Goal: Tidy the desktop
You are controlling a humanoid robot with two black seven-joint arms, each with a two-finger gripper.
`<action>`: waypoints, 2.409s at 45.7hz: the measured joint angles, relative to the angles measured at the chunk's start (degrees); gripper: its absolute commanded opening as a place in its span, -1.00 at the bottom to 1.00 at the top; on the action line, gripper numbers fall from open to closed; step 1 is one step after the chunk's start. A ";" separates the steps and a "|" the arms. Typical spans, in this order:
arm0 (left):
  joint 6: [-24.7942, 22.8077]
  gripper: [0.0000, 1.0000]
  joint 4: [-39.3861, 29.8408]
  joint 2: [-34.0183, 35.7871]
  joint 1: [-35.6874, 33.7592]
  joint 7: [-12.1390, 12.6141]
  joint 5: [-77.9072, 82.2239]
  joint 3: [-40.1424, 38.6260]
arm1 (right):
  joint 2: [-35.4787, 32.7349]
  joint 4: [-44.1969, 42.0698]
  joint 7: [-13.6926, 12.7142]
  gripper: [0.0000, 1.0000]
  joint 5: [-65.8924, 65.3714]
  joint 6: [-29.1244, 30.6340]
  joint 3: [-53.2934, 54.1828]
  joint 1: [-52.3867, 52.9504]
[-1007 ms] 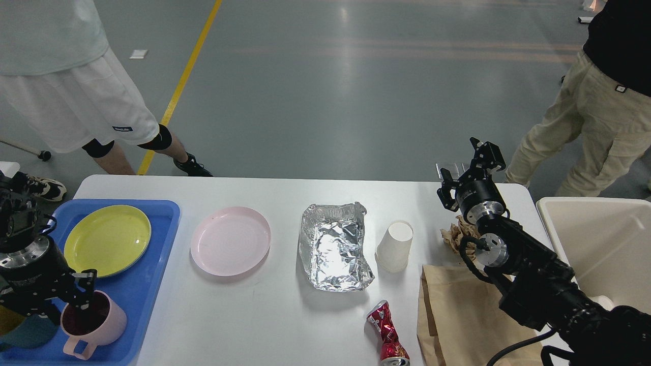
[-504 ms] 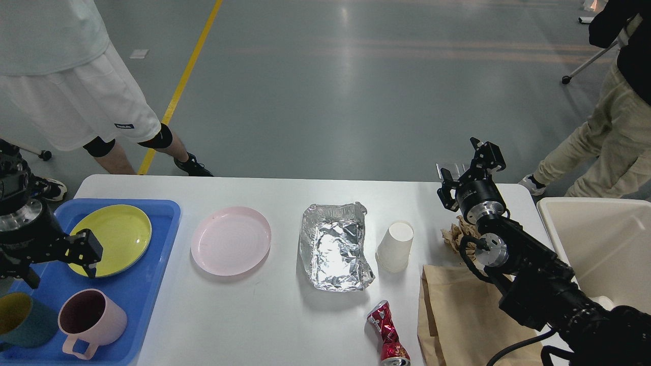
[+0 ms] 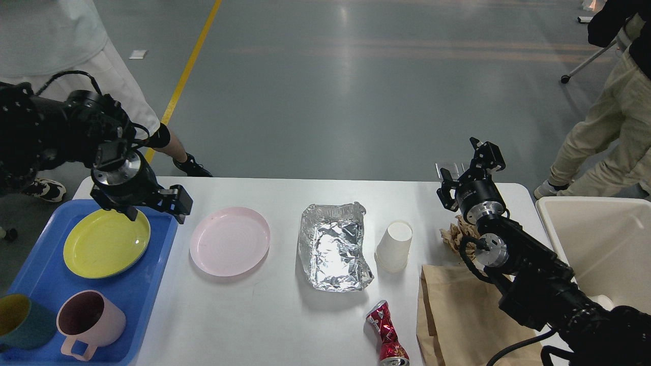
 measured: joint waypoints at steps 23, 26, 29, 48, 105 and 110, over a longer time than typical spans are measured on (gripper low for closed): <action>1.58 0.88 15.35 -2.24 20.18 10.11 -2.18 -15.16 | 0.00 0.00 0.00 1.00 0.01 0.00 -0.01 0.00; 1.62 0.88 15.60 -1.92 21.10 14.48 -3.23 -16.45 | 0.00 0.00 0.00 1.00 0.00 0.00 -0.01 0.00; 1.77 0.88 15.86 -1.74 21.86 18.86 -4.53 -17.41 | 0.00 0.00 0.00 1.00 0.00 0.00 -0.01 0.00; 6.47 0.88 21.54 -1.63 26.15 25.51 -6.42 -23.76 | 0.00 0.04 0.00 1.00 0.00 0.00 -0.01 0.00; 9.26 -0.53 25.52 -2.19 35.01 30.34 -6.56 -33.23 | 0.00 0.00 0.00 1.00 0.00 0.00 0.00 0.00; 7.86 -0.78 25.48 -1.99 35.26 32.70 -6.50 -34.27 | 0.00 0.00 0.00 1.00 0.00 0.00 0.00 0.00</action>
